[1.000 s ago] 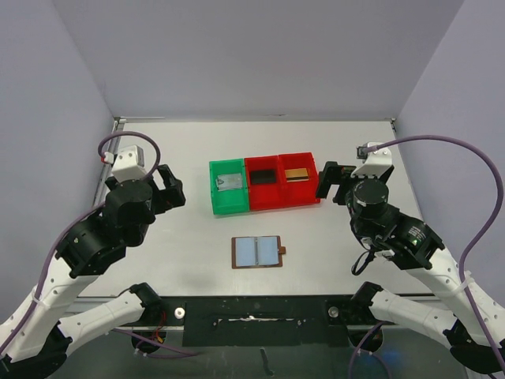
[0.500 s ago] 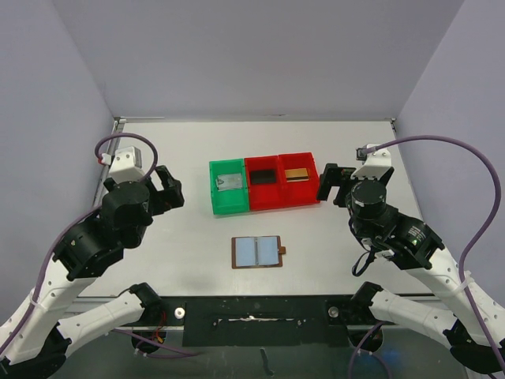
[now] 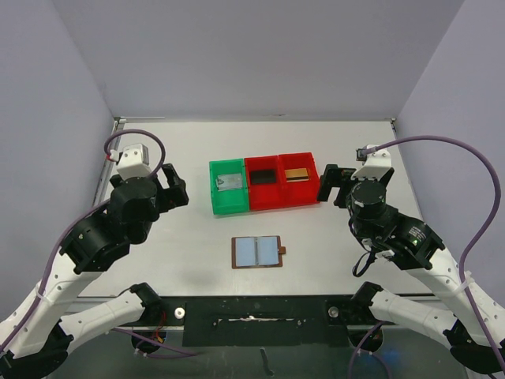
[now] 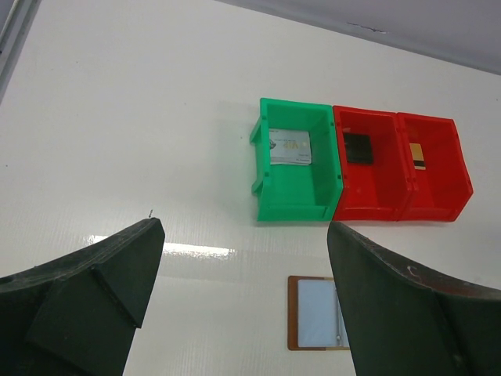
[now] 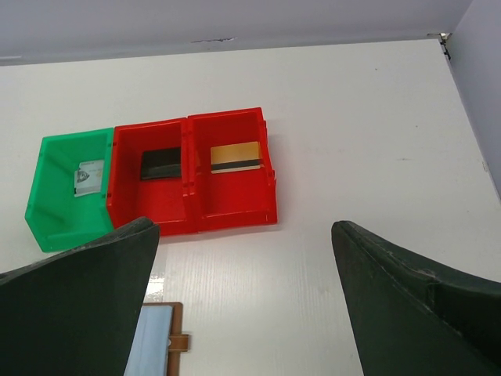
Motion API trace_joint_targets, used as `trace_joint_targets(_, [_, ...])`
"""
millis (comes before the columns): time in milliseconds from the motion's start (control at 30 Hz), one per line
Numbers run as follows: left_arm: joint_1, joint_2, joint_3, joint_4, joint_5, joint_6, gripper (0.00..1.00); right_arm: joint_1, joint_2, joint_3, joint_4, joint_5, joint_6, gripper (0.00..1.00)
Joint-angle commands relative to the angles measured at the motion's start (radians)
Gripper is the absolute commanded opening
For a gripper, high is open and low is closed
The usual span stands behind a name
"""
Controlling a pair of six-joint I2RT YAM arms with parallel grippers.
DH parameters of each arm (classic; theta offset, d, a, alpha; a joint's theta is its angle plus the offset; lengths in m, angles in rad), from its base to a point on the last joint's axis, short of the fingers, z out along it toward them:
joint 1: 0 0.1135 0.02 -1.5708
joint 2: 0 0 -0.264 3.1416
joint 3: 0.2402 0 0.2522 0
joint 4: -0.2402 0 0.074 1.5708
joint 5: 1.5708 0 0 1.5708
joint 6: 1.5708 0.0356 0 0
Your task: Take the credit cards out of the card holder
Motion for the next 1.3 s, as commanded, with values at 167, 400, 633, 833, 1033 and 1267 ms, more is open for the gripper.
trace_joint_targets(167, [0.006, 0.004, 0.059, 0.040, 0.006, 0.007, 0.86, -0.005, -0.014, 0.033, 0.012, 0.028, -0.001, 0.98])
trace_joint_targets(400, [0.005, -0.005, 0.053, 0.034, 0.003, 0.006, 0.86, -0.004, -0.008, 0.035, 0.013, 0.029, -0.004, 0.97])
trace_joint_targets(633, [0.005, -0.008, 0.054, 0.032, 0.003, 0.004, 0.86, -0.004, -0.009, 0.033, 0.013, 0.028, -0.001, 0.98])
trace_joint_targets(833, [0.005, -0.014, 0.053, 0.026, 0.001, -0.002, 0.86, -0.004, -0.010, 0.033, 0.013, 0.024, -0.001, 0.98])
trace_joint_targets(1033, [0.005, -0.042, 0.048, 0.057, 0.003, 0.016, 0.86, -0.004, -0.015, 0.033, 0.019, 0.020, -0.004, 0.98])
trace_joint_targets(1267, [0.005, -0.042, 0.044, 0.058, -0.004, 0.014, 0.86, -0.004, -0.009, 0.034, 0.021, 0.027, 0.006, 0.97])
